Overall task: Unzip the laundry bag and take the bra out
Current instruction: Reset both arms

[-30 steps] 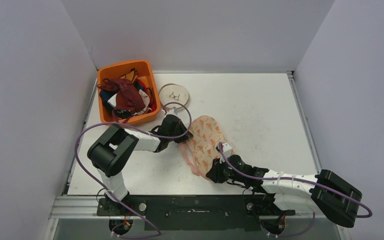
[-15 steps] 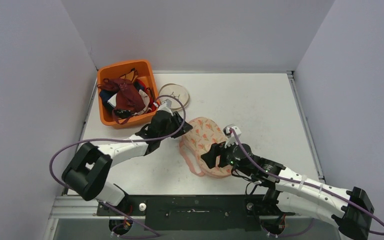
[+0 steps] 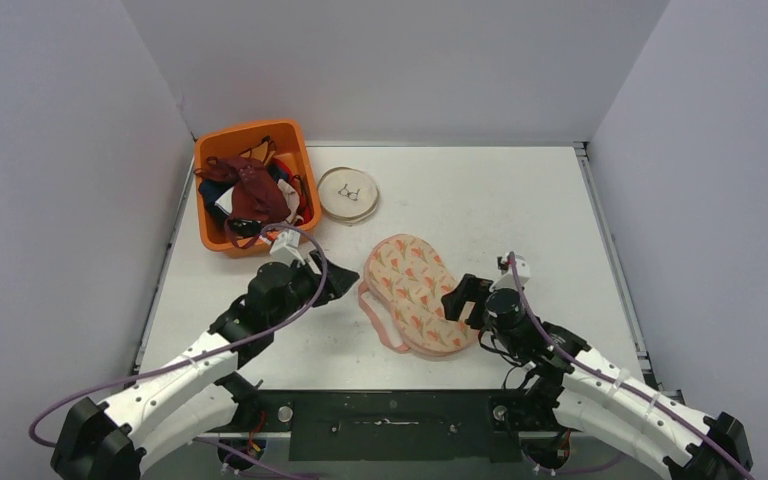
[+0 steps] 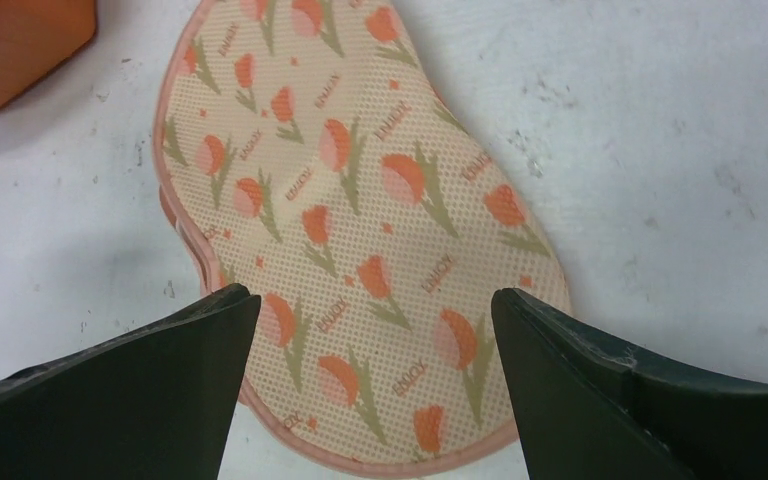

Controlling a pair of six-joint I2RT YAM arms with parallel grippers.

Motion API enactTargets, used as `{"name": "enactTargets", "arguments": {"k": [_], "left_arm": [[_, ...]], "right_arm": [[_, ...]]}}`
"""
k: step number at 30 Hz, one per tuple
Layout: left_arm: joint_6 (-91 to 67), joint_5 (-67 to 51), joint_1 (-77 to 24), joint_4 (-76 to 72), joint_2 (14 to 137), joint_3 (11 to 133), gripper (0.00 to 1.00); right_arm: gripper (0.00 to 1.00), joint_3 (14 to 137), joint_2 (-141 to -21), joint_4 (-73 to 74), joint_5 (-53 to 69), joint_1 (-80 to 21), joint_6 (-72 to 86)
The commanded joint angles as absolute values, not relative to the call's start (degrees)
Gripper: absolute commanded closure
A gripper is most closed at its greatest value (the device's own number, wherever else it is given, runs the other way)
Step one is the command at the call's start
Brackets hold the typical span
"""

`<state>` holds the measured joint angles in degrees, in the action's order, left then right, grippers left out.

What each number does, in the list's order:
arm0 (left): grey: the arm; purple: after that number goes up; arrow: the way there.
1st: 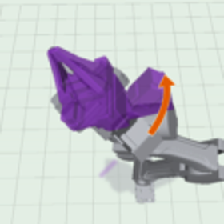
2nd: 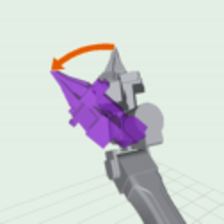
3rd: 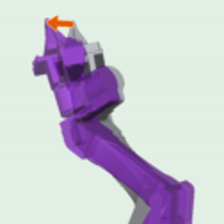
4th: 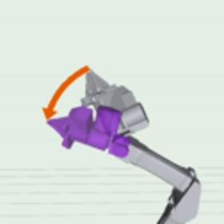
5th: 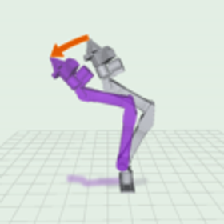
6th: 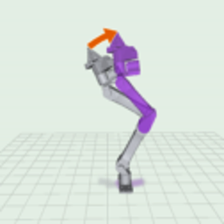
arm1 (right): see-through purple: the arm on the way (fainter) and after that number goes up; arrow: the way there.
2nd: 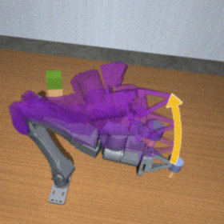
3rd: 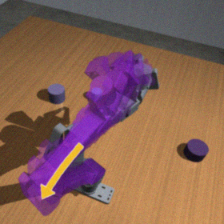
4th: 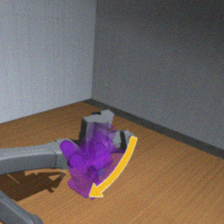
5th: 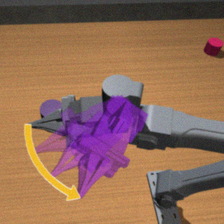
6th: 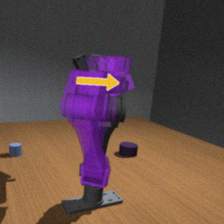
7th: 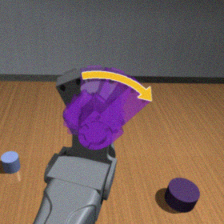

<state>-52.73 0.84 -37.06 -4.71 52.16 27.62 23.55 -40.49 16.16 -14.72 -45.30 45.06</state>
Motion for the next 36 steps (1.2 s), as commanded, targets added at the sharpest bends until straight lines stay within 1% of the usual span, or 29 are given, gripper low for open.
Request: {"name": "enactTargets", "arguments": {"k": [1,5,8,11,15,21,24,27,29,32,36], "left_arm": [[-53.8,3.0,-37.5,-1.3,43.9,21.5,0.42],[-55.3,2.3,-37.8,-2.8,41.5,18.3,0.41],[-55.6,1.4,-38.0,-4.1,43.0,18.3,0.41],[-55.5,0.7,-38.4,-4.6,44.7,19.5,0.41],[-55.5,1.0,-39.2,-4.6,45.1,19.7,0.41],[-56.2,1.5,-39.3,-4.1,43.6,18.8,0.41],[-56.2,2.0,-39.3,-3.4,43.3,18.8,0.41],[-56.2,2.5,-39.2,-1.5,42.6,19.5,0.41],[-56.1,2.9,-39.2,-0.2,41.5,20.3,0.41],[-55.7,2.4,-39.2,2.8,40.0,21.4,0.41],[-55.4,2.5,-39.1,4.0,38.5,21.5,0.41]], "right_arm": [[0.1,20.2,-35.4,20.7,-18.4,-44.8,57.3],[0.1,17.3,-32.1,24.9,-19.6,-44.8,65.7],[0.1,15.1,-30.4,26.9,-19.4,-44.8,70.7],[0.1,13.7,-31.3,27.2,-17.8,-44.8,72.6],[0.1,12.0,-33.5,23.9,-15.1,-44.8,73.5],[0.02,11.3,-38.0,16.4,-16.6,-44.7,72.4],[0.16,11.0,-41.7,10.0,-17.5,-43.3,69.2],[0.38,11.1,-47.2,2.0,-14.2,-38.3,65.3],[0.47,11.7,-52.4,-2.8,-10.5,-33.8,63.0],[0.54,13.6,-57.3,-7.0,-7.7,-28.5,59.5],[0.54,15.8,-63.0,-12.0,-7.2,-22.9,54.4]]}}
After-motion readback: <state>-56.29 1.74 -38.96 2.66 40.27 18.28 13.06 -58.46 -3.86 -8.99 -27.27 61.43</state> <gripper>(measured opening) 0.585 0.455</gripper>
